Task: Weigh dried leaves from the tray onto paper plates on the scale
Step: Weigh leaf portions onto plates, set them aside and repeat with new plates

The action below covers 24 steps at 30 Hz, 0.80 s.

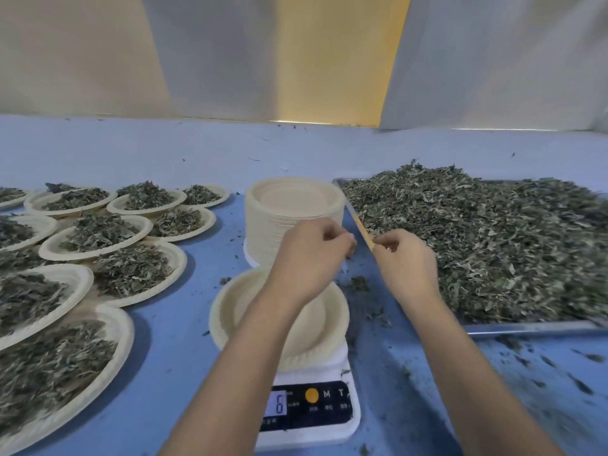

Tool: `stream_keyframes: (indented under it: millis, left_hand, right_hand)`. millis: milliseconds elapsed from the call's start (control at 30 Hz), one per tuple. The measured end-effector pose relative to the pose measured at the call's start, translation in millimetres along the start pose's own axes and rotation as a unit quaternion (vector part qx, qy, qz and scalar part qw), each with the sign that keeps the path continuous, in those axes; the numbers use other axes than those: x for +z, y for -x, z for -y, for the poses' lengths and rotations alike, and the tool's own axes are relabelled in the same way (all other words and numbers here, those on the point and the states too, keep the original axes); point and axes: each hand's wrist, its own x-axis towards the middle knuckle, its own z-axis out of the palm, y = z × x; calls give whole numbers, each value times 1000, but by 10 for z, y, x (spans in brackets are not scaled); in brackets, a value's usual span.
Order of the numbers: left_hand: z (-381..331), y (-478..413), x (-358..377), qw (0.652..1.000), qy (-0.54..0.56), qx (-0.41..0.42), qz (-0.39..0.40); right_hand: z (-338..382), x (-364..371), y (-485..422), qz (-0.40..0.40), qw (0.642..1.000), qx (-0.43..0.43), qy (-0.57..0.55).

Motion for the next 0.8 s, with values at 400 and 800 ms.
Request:
stream_keyframes:
  millis: [400,800]
  left_hand:
    - [-273,-91,788,996,6,23,83]
    - [-188,-122,647,997,53,10,45]
  right_hand:
    - [-591,-256,-215,184,911,267,253]
    - [-546,65,-388,198,977,39,71]
